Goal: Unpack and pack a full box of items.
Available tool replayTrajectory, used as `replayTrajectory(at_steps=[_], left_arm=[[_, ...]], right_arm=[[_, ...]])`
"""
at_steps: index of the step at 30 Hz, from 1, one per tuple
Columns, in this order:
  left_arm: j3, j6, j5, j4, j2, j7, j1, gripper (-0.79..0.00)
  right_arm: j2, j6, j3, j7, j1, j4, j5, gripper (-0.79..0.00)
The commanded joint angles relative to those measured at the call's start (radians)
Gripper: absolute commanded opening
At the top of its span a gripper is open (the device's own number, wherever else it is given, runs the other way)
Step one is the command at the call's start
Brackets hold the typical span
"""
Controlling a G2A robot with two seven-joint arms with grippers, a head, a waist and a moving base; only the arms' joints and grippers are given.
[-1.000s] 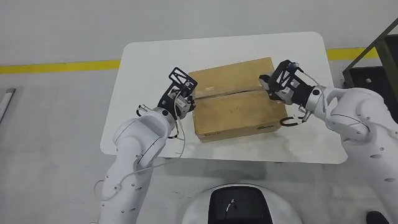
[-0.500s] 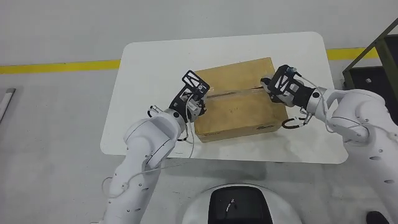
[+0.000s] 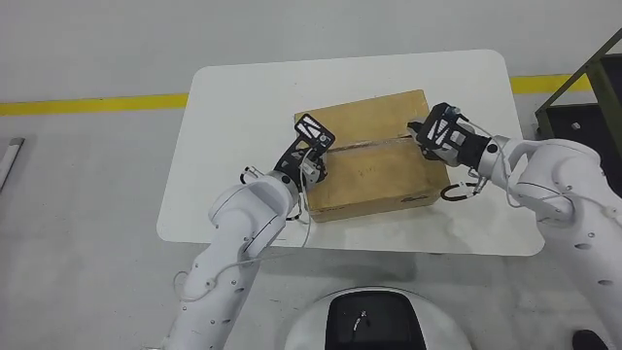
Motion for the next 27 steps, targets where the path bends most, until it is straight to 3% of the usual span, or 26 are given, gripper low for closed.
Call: replayTrajectory(at_steps=[1,4,5,7,16,19,20,21,22,23,24,25,27], left_arm=[[0.001,0.000,0.001,0.001,0.000,-0.004,-0.002,-0.785],[0.000,0.001,-0.003,0.002,-0.001,-0.007,-0.004,-0.785],[-0.001,0.000,-0.003,0.002,0.000,-0.008,-0.004,-0.785],[-0.004,0.000,-0.007,-0.001,0.000,-0.012,-0.004,-0.785],[-0.020,-0.020,-0.033,-0.018,0.003,-0.020,0.004,-0.785],[-0.026,-0.026,-0.041,-0.025,0.004,-0.023,0.006,-0.733],[-0.028,-0.027,-0.046,-0.027,0.004,-0.024,0.006,-0.702],[-0.030,-0.030,-0.050,-0.030,0.005,-0.025,0.006,-0.668],[-0.033,-0.032,-0.055,-0.033,0.005,-0.028,0.005,-0.551],[-0.035,-0.033,-0.059,-0.038,0.006,-0.030,0.005,-0.428],[-0.038,-0.035,-0.063,-0.040,0.006,-0.032,0.006,-0.249],[-0.040,-0.036,-0.068,-0.043,0.007,-0.033,0.005,0.000],[-0.046,-0.038,-0.081,-0.048,0.007,-0.036,0.005,0.000]], right_arm=[[0.001,-0.002,-0.002,-0.001,0.004,0.000,-0.002,-0.785],[0.002,-0.002,0.000,-0.002,0.012,-0.002,0.001,-0.662],[0.002,0.001,0.002,-0.004,0.016,-0.002,0.004,-0.566],[0.002,0.012,0.007,-0.008,0.027,-0.005,0.017,-0.502],[0.001,0.079,0.039,0.003,0.066,0.011,0.115,-0.394],[0.002,0.135,0.069,0.010,0.066,0.022,0.174,-0.256],[0.002,0.179,0.085,0.024,0.063,0.033,0.198,-0.172],[0.001,0.210,0.095,0.041,0.064,0.032,0.227,-0.034],[0.000,0.247,0.112,0.036,0.064,0.034,0.281,0.000],[-0.001,0.282,0.126,0.046,0.062,0.039,0.313,0.000],[-0.001,0.324,0.141,0.064,0.063,0.044,0.349,0.000],[-0.002,0.354,0.153,0.077,0.063,0.046,0.393,0.000],[-0.002,0.391,0.177,0.093,0.065,0.054,0.457,0.000]])
